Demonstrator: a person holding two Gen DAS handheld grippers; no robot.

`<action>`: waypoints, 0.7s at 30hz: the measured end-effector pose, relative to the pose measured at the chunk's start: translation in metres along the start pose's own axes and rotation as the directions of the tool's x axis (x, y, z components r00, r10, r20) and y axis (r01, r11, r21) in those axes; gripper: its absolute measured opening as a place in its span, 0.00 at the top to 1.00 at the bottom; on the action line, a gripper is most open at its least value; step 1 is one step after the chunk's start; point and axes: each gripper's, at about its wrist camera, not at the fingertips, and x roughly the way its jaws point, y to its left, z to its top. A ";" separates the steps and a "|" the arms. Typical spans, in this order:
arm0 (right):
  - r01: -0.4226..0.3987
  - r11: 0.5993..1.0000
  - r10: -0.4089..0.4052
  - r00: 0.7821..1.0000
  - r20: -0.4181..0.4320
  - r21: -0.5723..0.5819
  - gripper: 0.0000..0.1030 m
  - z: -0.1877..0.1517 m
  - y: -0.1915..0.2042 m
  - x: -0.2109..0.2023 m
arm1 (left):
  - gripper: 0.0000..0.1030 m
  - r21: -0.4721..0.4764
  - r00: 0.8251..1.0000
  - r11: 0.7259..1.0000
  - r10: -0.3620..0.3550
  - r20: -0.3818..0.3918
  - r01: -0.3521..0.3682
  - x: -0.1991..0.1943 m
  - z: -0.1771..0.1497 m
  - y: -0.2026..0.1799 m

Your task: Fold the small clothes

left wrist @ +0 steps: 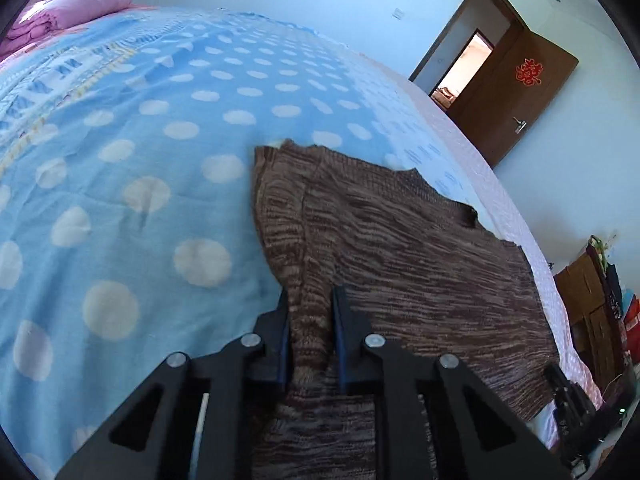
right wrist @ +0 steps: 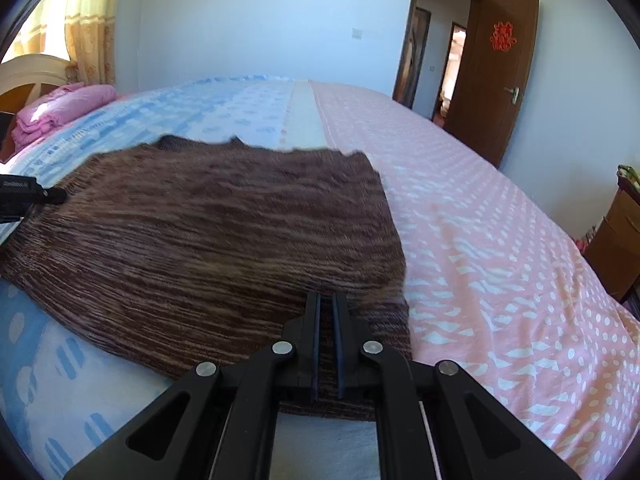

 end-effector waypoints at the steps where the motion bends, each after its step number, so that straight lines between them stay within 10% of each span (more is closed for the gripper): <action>1: -0.032 0.999 0.032 0.999 0.015 0.001 0.95 0.003 0.003 -0.005 | 0.81 0.020 1.000 1.000 0.017 0.007 -0.017 0.000 0.000 -0.004; 12: -0.458 0.885 0.463 0.884 -0.062 0.083 0.95 0.047 0.101 0.029 | 0.57 -0.017 0.999 0.999 -0.043 0.003 0.044 -0.001 0.001 0.000; 16: -0.495 0.856 0.511 0.854 -0.099 0.148 0.95 0.038 0.103 0.047 | 0.82 -0.032 1.000 0.999 -0.009 0.012 0.009 -0.003 0.002 -0.003; 21: -0.563 0.787 0.597 0.799 -0.076 0.252 0.95 0.034 0.089 0.057 | 0.83 0.014 0.998 1.000 -0.015 0.066 0.014 -0.019 0.008 -0.031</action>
